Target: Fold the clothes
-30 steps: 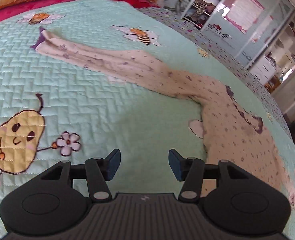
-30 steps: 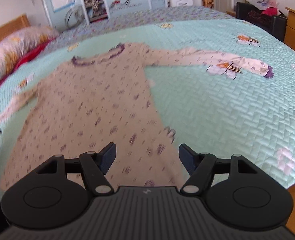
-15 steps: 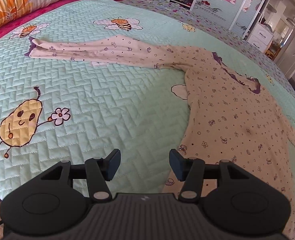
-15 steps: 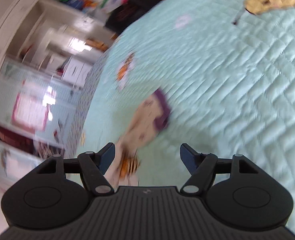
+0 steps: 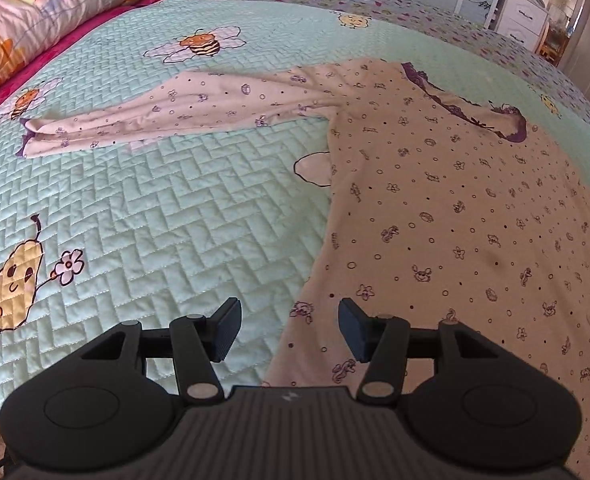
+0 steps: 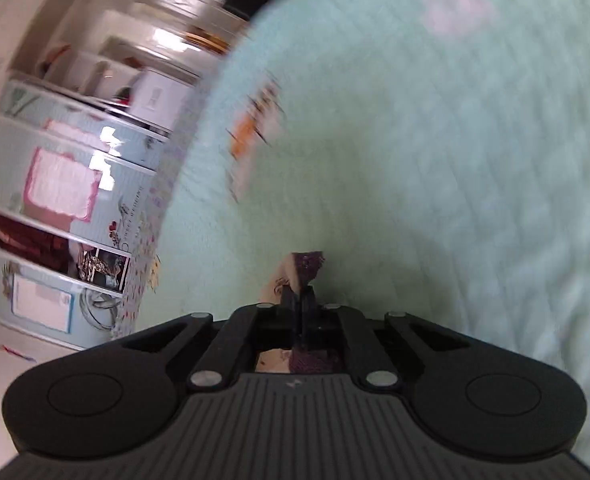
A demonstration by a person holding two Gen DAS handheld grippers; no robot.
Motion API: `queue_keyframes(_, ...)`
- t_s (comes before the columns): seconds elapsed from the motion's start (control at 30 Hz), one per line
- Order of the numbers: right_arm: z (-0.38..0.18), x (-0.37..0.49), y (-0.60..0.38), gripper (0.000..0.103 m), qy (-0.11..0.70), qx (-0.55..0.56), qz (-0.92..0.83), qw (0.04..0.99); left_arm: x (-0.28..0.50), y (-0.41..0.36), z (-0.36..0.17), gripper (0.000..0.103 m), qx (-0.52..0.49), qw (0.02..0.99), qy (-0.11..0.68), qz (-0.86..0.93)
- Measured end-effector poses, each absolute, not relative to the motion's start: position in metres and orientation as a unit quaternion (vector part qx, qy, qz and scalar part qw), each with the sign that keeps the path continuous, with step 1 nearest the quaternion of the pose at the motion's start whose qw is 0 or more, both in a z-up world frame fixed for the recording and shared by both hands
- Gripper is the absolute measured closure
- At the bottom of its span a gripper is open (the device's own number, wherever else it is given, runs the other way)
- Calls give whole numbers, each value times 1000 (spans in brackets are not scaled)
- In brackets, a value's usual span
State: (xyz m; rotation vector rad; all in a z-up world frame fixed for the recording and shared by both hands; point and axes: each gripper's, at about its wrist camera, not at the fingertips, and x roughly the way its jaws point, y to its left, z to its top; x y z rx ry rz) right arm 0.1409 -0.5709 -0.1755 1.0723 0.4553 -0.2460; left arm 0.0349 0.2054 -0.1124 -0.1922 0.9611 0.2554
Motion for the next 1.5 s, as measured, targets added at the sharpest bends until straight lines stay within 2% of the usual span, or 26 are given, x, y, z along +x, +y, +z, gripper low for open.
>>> queue_keyframes(0.1, -137, 131, -590, 97, 132, 433, -120, 884, 40, 202, -114, 46, -86, 874, 462, 124)
queue_keyframes(0.17, -136, 132, -600, 94, 130, 419, -125, 890, 44, 199, -117, 46, -85, 872, 466, 123)
queue_keyframes(0.2, -141, 133, -601, 85, 146, 424, -132, 884, 45, 198, -120, 46, -85, 871, 469, 122)
queue_keyframes(0.23, -149, 134, -603, 69, 165, 431, -145, 875, 47, 196, -122, 46, -86, 869, 471, 120)
queue_keyframes(0.3, -166, 122, -604, 50, 173, 455, -162, 858, 46, 191, -124, 46, -87, 870, 473, 110)
queue_keyframes(0.43, -182, 88, -583, 50, 152, 499, -152, 839, 44, 188, -123, 46, -83, 870, 475, 102)
queue_keyframes(0.57, -165, 91, -538, 50, 158, 481, -86, 858, 44, 189, -123, 46, -89, 869, 475, 107)
queue_keyframes(0.67, -157, 95, -519, 41, 154, 483, -80, 858, 41, 192, -123, 46, -97, 869, 474, 107)
queue_keyframes(0.87, -208, 66, -518, 38, 171, 620, -92, 760, 34, 197, -124, 46, -115, 868, 471, 108)
queue_keyframes(0.93, -215, 55, -499, 39, 178, 624, -77, 757, 32, 199, -125, 46, -120, 867, 471, 108)
queue_keyframes(1.17, -180, 27, -381, 39, 302, 514, -18, 803, 18, 181, -117, 46, -127, 875, 461, 71)
queue_keyframes(1.3, -154, 6, -277, 38, 366, 386, 88, 842, 2, 170, -128, 40, -102, 872, 477, 45)
queue_keyframes(1.4, -145, -8, -197, 39, 412, 264, 156, 858, -14, 164, -149, 40, -68, 865, 496, 25)
queue_keyframes(1.5, -149, -24, -148, 37, 450, 123, 170, 868, -37, 170, -152, 38, -19, 881, 472, 10)
